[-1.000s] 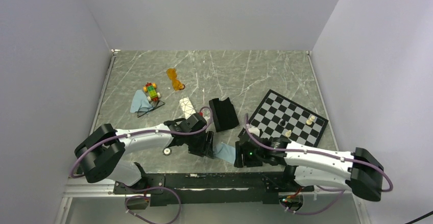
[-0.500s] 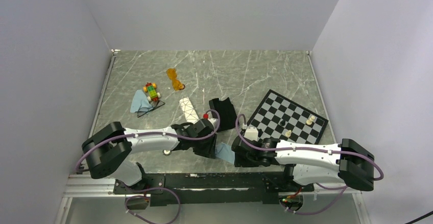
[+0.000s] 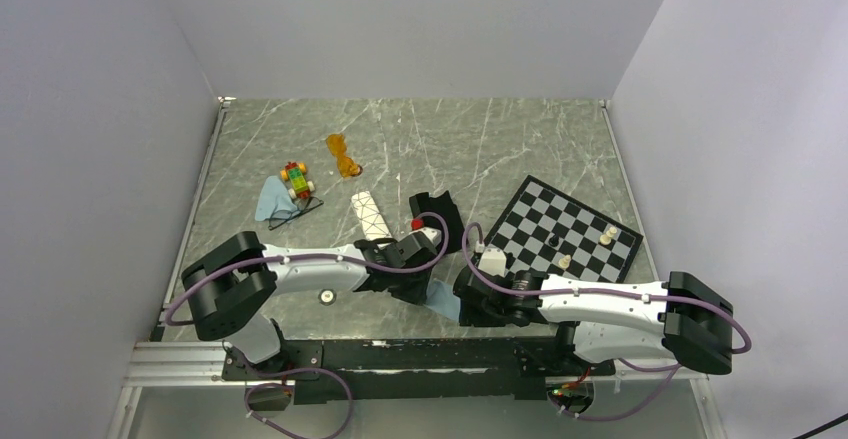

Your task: Organize the sunglasses

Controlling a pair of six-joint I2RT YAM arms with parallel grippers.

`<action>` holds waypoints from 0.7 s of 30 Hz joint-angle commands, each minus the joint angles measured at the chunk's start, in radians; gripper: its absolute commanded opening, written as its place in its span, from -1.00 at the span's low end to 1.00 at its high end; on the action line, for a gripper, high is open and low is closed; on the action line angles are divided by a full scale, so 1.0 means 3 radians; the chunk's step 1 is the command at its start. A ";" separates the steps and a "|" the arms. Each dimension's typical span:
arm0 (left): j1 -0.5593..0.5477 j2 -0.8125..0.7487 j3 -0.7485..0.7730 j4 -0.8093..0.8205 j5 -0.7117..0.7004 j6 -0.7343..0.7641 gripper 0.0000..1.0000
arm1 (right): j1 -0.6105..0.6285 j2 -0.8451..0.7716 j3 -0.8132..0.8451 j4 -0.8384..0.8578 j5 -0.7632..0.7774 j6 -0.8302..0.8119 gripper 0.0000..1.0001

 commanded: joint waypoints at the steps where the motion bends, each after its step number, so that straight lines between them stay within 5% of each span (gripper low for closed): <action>1: -0.0059 0.0121 0.0142 -0.0299 -0.0334 0.0107 -0.36 | 0.0012 0.0011 0.0009 0.0068 0.0050 -0.0016 0.01; 13: -0.0066 0.0104 0.0310 -0.0189 -0.0352 0.0132 -0.22 | 0.0011 0.0078 0.0001 0.0169 0.0000 -0.0110 -0.02; 21: -0.0013 0.0313 0.0812 -0.0765 -0.0945 -0.0063 -0.28 | 0.0011 -0.0039 -0.0070 0.0192 0.0005 -0.0087 -0.05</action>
